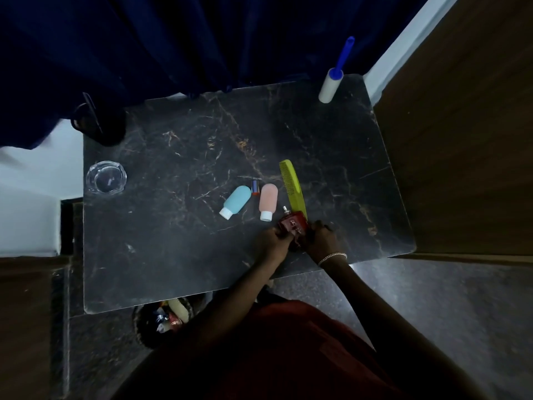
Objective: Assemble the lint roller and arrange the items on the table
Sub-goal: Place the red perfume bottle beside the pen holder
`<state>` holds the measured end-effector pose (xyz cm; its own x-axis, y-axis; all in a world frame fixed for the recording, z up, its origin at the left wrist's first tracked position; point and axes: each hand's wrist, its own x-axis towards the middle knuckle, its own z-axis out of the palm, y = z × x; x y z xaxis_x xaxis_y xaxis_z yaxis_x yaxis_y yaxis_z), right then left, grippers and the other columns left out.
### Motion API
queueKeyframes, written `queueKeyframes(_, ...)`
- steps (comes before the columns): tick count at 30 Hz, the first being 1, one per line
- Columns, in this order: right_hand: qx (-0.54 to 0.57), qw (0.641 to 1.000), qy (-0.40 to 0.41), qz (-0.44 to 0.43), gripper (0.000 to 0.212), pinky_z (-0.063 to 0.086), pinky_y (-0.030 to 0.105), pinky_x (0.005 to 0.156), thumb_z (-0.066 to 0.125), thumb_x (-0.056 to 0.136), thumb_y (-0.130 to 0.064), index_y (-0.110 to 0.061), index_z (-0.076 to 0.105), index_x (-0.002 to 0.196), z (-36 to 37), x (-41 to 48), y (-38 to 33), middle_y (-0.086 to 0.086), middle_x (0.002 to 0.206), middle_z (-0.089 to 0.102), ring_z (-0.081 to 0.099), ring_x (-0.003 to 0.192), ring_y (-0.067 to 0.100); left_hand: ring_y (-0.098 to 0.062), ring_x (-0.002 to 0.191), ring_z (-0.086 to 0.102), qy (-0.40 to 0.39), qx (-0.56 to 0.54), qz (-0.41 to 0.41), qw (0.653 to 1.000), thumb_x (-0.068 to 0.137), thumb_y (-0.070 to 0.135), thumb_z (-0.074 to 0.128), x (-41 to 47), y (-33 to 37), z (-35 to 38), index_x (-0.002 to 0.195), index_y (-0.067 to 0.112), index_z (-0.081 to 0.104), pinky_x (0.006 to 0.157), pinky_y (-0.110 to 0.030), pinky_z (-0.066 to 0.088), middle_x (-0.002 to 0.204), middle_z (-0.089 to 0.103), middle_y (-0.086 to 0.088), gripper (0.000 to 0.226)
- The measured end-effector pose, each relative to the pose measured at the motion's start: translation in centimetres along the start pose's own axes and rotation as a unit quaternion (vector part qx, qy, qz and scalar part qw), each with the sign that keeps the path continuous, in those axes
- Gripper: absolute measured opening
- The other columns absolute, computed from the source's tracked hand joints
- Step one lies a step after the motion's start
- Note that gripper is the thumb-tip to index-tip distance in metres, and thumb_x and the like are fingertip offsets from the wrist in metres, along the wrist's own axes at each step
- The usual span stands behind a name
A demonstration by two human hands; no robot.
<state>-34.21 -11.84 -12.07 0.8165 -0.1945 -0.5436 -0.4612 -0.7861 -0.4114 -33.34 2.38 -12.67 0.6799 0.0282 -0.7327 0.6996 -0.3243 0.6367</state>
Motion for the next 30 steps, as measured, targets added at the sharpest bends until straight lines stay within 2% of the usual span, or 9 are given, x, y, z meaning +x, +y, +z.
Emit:
queueKeyframes(2, 0.017, 1.000, -0.007, 0.007, 0.049, 0.055, 0.038, 0.086, 0.073, 0.086, -0.042, -0.008, 0.059, 0.118, 0.1, -0.1, 0.0, 0.018, 0.113, 0.068, 0.067, 0.105, 0.037, -0.037, 0.098, 0.074, 0.001, -0.020, -0.007, 1.000, 0.094, 0.032, 0.072, 0.1, 0.1, 0.1, 0.104, 0.003, 0.074, 0.094, -0.054, 0.058, 0.104, 0.077, -0.018, 0.030)
queueKeyframes(6, 0.025, 1.000, 0.005, 0.010, 0.047, 0.044, 0.027, 0.077, 0.079, 0.081, -0.037, -0.007, 0.060, 0.112, 0.1, -0.4, 0.6, 0.017, 0.111, 0.071, 0.068, 0.104, 0.035, -0.031, 0.101, 0.073, -0.009, -0.059, -0.021, 0.998, 0.091, 0.033, 0.075, -0.4, 0.3, 0.2, 0.091, 0.019, 0.069, 0.096, -0.052, 0.058, 0.107, 0.077, -0.014, 0.016)
queueKeyframes(10, 0.035, 0.999, 0.001, -0.007, 0.048, 0.036, 0.019, 0.070, 0.083, 0.077, -0.040, -0.009, 0.063, 0.107, -0.4, -1.0, 1.2, 0.009, 0.104, 0.073, 0.070, 0.097, 0.027, -0.030, 0.102, 0.072, -0.022, -0.093, -0.011, 0.995, 0.086, 0.038, 0.080, -0.8, 0.2, -0.3, 0.092, 0.020, 0.063, 0.096, -0.052, 0.058, 0.107, 0.075, -0.013, 0.026)
queueKeyframes(13, 0.081, 0.996, -0.004, -0.035, 0.040, 0.037, 0.015, 0.061, 0.084, 0.076, -0.040, -0.016, 0.064, 0.101, -1.0, -1.6, 0.9, -0.005, 0.089, 0.069, 0.068, 0.084, 0.014, -0.023, 0.104, 0.073, -0.054, -0.106, 0.031, 0.992, 0.084, 0.039, 0.082, -1.3, 0.1, -1.7, 0.099, 0.027, 0.069, 0.093, -0.044, 0.060, 0.106, 0.077, -0.002, 0.024)
queueKeyframes(16, 0.107, 0.990, 0.004, -0.090, 0.036, 0.037, 0.009, 0.060, 0.085, 0.075, -0.036, -0.024, 0.058, 0.096, -1.5, -1.9, -0.6, -0.015, 0.082, 0.063, 0.059, 0.075, -0.005, -0.017, 0.109, 0.072, -0.075, -0.156, 0.067, 0.983, 0.086, 0.031, 0.081, -1.6, 0.4, -3.8, 0.109, 0.036, 0.067, 0.087, -0.035, 0.062, 0.113, 0.075, 0.005, 0.027)
queueKeyframes(21, 0.125, 0.974, -0.034, -0.185, 0.031, 0.054, 0.033, 0.076, 0.082, 0.081, -0.023, -0.008, 0.064, 0.101, -1.2, -1.0, -6.5, 0.003, 0.094, 0.071, 0.068, 0.087, 0.019, -0.018, 0.114, 0.070, -0.054, -0.258, 0.088, 0.961, 0.087, 0.029, 0.080, -1.4, 0.6, -9.0, 0.132, 0.032, 0.059, 0.080, -0.036, 0.064, 0.127, 0.069, 0.003, 0.050)
queueKeyframes(24, 0.108, 0.970, -0.036, -0.214, 0.023, 0.051, 0.026, 0.072, 0.077, 0.087, -0.029, -0.007, 0.073, 0.090, -1.4, 0.6, -10.9, 0.009, 0.089, 0.074, 0.069, 0.078, 0.015, -0.023, 0.113, 0.071, 0.006, -0.268, 0.112, 0.957, 0.086, 0.024, 0.081, -0.8, 0.4, -12.8, 0.119, 0.035, 0.064, 0.076, -0.037, 0.064, 0.123, 0.071, 0.002, 0.039)
queueKeyframes(27, 0.124, 0.978, -0.011, -0.168, 0.033, 0.047, 0.028, 0.068, 0.069, 0.093, -0.029, -0.001, 0.074, 0.076, -2.3, 3.3, -14.5, 0.018, 0.077, 0.074, 0.067, 0.069, 0.022, -0.023, 0.111, 0.071, 0.049, -0.261, 0.126, 0.956, 0.086, 0.021, 0.082, -0.4, 0.0, -16.2, 0.114, 0.036, 0.064, 0.073, -0.035, 0.063, 0.120, 0.072, 0.002, 0.036)
queueKeyframes(30, 0.060, 0.993, 0.012, -0.097, 0.032, 0.045, 0.027, 0.074, 0.066, 0.093, -0.028, 0.003, 0.075, 0.094, -3.0, 6.1, -16.9, 0.021, 0.097, 0.075, 0.070, 0.090, 0.031, -0.023, 0.108, 0.073, 0.071, -0.253, 0.145, 0.954, 0.085, 0.022, 0.083, -0.1, -0.6, -19.0, 0.113, 0.036, 0.065, 0.074, -0.037, 0.064, 0.121, 0.073, -0.001, 0.036)
